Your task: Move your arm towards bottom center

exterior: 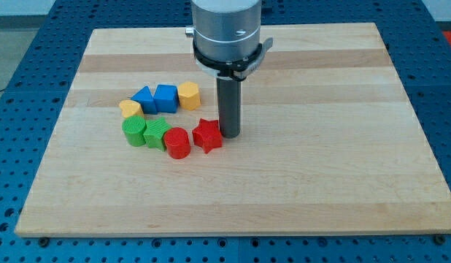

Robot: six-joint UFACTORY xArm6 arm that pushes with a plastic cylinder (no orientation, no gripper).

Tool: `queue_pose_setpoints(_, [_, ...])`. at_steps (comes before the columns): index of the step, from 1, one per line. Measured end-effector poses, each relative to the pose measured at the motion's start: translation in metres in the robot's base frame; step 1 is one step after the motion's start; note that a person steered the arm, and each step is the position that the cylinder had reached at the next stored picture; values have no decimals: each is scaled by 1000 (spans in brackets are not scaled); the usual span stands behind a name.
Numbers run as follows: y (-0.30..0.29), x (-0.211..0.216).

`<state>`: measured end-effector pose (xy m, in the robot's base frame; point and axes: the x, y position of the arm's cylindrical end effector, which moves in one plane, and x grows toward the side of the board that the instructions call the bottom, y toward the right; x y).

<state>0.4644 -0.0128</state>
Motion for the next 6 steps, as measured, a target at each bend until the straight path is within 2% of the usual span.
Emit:
queue_pose_setpoints(3, [-31, 4])
queue_pose_setpoints(4, [-15, 4])
queue_pose_setpoints(6, [59, 3])
